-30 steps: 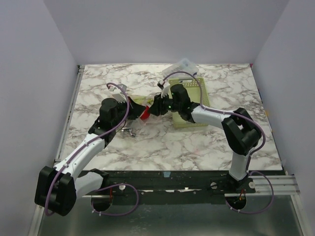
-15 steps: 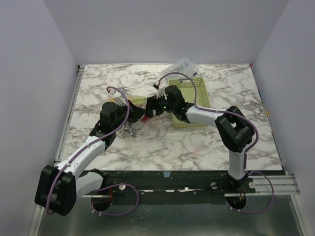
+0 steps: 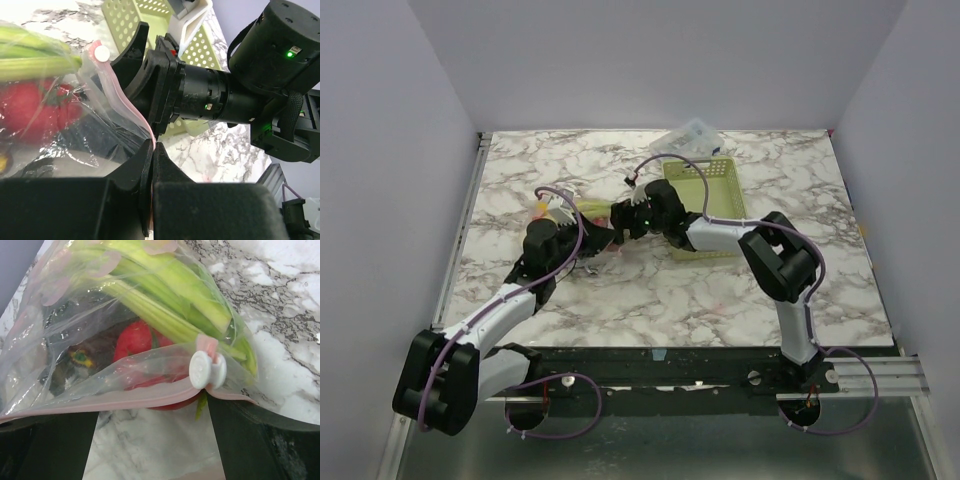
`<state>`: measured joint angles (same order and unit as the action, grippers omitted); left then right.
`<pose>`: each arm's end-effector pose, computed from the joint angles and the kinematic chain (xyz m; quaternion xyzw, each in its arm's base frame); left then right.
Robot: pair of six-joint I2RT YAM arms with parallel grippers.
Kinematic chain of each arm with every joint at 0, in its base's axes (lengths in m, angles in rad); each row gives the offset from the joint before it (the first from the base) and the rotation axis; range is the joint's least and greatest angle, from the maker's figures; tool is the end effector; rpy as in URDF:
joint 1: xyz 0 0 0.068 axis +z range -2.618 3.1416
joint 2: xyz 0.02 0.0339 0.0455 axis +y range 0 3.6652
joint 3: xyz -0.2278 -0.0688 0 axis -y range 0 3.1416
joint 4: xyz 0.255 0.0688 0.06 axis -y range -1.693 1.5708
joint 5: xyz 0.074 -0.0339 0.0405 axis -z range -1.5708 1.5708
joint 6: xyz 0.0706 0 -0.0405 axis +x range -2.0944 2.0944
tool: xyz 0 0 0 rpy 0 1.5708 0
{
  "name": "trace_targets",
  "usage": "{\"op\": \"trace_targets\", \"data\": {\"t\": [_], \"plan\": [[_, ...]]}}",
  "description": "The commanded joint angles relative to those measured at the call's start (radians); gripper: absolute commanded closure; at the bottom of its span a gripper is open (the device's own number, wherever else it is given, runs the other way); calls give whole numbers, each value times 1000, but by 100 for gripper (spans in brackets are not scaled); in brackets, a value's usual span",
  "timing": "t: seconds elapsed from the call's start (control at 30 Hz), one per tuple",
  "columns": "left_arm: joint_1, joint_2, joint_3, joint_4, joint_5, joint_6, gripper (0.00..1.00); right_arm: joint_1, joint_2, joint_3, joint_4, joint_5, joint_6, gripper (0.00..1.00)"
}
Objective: Open the zip-top bag and remove the fake food
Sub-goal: Pick up the fake fruit from the zipper food storage bag.
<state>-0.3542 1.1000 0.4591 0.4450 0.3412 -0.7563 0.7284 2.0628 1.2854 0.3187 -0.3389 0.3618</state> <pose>0.2683 -0.1244 0.1848 -0.0465 0.7678 -0.4412 0.4622 0.3407 0.3354 0.1159 -0.2401 0.8069 0.3922 0.3706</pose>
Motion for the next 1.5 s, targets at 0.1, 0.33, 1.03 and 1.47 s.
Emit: {"op": "trace_targets", "data": {"t": [0.1, 0.33, 1.03, 1.47], "plan": [[6, -23, -16, -4, -13, 13, 100, 10, 96, 90, -9, 108, -17, 11], [12, -33, -25, -28, -22, 32, 100, 23, 113, 114, -14, 159, -20, 9], [17, -37, -29, -2, 47, -9, 100, 28, 193, 226, -59, 98, 11, 14], [20, -73, 45, -94, 98, 29, 100, 3, 23, 15, 18, 119, -50, 43]]}}
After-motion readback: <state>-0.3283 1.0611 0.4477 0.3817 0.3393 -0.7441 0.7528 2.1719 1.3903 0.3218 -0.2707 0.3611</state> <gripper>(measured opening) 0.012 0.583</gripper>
